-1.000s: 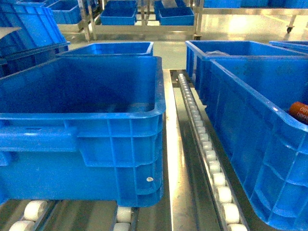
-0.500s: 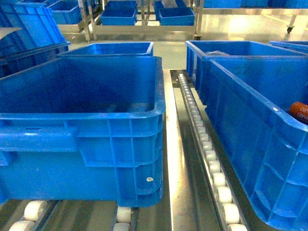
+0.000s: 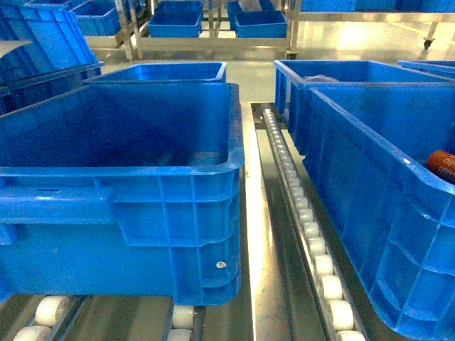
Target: Sort blue parts and orange caps into right shelf containers
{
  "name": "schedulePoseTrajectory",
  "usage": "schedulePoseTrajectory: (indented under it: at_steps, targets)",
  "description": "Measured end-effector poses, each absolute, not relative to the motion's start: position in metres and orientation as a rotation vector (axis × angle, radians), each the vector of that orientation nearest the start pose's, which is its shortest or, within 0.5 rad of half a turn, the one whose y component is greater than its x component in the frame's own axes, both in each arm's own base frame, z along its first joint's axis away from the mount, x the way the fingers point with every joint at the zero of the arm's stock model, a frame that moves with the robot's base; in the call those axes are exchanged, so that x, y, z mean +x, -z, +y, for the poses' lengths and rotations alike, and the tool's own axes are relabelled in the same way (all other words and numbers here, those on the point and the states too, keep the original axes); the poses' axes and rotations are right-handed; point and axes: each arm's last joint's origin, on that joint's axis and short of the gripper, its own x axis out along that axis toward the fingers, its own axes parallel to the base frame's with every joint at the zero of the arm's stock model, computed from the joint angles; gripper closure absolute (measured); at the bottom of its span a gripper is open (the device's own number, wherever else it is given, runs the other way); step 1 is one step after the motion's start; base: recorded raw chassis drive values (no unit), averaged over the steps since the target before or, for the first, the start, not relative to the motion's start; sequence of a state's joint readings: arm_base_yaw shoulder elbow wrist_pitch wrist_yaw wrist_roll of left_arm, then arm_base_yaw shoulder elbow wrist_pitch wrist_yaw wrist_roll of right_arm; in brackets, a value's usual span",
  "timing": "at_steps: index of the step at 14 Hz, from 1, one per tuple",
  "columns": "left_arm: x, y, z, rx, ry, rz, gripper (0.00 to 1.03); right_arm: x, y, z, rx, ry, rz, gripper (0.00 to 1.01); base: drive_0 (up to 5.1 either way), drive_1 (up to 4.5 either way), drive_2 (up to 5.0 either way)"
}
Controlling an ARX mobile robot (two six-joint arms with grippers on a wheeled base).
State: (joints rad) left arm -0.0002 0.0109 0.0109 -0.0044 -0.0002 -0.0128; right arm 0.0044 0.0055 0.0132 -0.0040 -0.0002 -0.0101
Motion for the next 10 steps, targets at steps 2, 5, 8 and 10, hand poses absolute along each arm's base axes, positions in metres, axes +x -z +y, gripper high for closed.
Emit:
schedulePoseTrajectory:
  at_steps: [2,5,8,10]
  targets:
    - [0.0977,-0.1659,0.0000,-0.011,0.000,0.004,0.05,0.0972,-0.1672,0.0004,-0.009,-0.005,-0.004,0.04,0.0,0.00,0.0]
    - [0.0977,-0.1659,0.0000,-0.011,0.000,0.004,0.05,0.0972,-0.1672,0.0004,-0.009,-0.005,-0.004,0.03,0.0,0.00,0.0]
    - [0.0977,-0.1659,0.0000,-0.011,0.000,0.004,0.05,0.0972,-0.1672,0.0004,-0.010,-0.005,-0.004,0.03,0.0,0.00,0.0]
    - [0.0977,-0.1660,0.0000,-0.011,0.000,0.004,0.05,0.0972,-0.1672,0.0004,-0.009,-0.005,-0.004,0.03,0.0,0.00,0.0]
